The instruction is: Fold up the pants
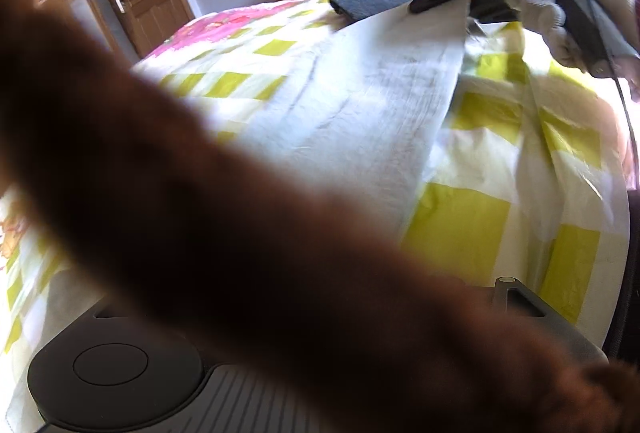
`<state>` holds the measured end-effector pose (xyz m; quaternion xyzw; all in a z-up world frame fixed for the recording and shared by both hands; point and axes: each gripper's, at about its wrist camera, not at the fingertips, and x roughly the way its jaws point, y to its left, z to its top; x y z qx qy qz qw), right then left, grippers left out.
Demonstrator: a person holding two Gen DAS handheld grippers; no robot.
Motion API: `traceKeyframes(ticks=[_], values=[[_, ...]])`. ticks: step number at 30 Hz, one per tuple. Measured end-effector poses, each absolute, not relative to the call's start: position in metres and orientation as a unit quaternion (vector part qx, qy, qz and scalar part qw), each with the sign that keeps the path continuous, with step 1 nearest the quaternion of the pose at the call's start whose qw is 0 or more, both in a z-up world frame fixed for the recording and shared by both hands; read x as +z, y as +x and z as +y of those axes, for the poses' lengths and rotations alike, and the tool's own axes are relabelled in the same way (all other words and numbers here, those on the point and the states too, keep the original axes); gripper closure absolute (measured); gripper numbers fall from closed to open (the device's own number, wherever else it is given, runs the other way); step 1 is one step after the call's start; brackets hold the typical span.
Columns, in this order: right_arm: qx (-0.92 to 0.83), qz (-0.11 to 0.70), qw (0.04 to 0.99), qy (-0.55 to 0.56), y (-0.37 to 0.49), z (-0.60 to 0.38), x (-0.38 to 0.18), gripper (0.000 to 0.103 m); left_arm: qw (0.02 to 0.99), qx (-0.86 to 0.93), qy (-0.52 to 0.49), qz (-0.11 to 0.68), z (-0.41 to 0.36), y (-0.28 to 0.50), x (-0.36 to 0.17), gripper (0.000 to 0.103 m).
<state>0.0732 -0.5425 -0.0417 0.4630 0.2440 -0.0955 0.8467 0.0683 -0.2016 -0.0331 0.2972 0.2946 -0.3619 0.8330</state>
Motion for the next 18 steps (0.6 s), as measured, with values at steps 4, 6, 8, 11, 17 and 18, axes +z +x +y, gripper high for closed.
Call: traceKeyframes(ticks=[4, 6, 8, 11, 17, 18], values=[[-0.088, 0.228, 0.836, 0.491, 0.068, -0.545, -0.056, 0.057, 0.836, -0.362, 0.292, 0.292, -0.198, 0.065, -0.033, 0.026], [-0.100, 0.228, 0.827, 0.505, 0.063, -0.548, -0.052, 0.081, 0.838, -0.359, 0.293, 0.289, -0.193, 0.065, -0.031, 0.026], [-0.098, 0.185, 0.838, 0.504, 0.049, -0.548, -0.035, 0.081, 0.840, -0.360, 0.289, 0.285, -0.187, 0.065, -0.028, 0.026], [-0.131, 0.180, 0.870, 0.439, 0.054, -0.537, -0.010, 0.081, 0.842, -0.362, 0.276, 0.289, -0.179, 0.069, -0.026, 0.024], [-0.128, 0.186, 0.894, 0.387, 0.071, -0.503, 0.028, 0.081, 0.847, -0.368, 0.250, 0.291, -0.160, 0.071, -0.029, 0.024], [-0.115, 0.187, 0.905, 0.363, 0.081, -0.487, 0.040, 0.081, 0.850, -0.366, 0.247, 0.288, -0.153, 0.070, -0.026, 0.024]])
